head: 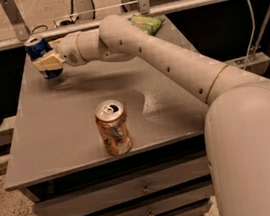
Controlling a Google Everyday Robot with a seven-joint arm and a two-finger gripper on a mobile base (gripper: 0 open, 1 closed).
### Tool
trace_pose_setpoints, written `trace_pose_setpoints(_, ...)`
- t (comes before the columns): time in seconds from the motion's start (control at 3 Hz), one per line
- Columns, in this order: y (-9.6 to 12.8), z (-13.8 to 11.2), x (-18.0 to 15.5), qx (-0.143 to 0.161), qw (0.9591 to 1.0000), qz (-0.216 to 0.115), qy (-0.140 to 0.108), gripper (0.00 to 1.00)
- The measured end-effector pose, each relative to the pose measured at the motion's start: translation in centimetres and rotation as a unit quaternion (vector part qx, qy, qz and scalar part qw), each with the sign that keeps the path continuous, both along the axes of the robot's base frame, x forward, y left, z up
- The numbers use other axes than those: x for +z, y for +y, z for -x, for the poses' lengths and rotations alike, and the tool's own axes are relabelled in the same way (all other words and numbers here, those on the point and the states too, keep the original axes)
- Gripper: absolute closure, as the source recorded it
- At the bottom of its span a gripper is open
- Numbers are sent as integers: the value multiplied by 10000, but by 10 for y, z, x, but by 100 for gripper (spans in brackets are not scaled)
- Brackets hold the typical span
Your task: Knock pepsi can over
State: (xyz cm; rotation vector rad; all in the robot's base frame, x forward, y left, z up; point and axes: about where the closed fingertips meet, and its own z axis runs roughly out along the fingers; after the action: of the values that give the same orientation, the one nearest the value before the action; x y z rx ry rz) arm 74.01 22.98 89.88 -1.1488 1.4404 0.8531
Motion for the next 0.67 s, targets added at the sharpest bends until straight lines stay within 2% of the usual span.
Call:
trace_pose_setpoints(0.33,-56,6,25,-263,9973,666,-153,100)
trace_pose_setpoints(0.67,-133,18,39,-397,9871,1549,-11,100)
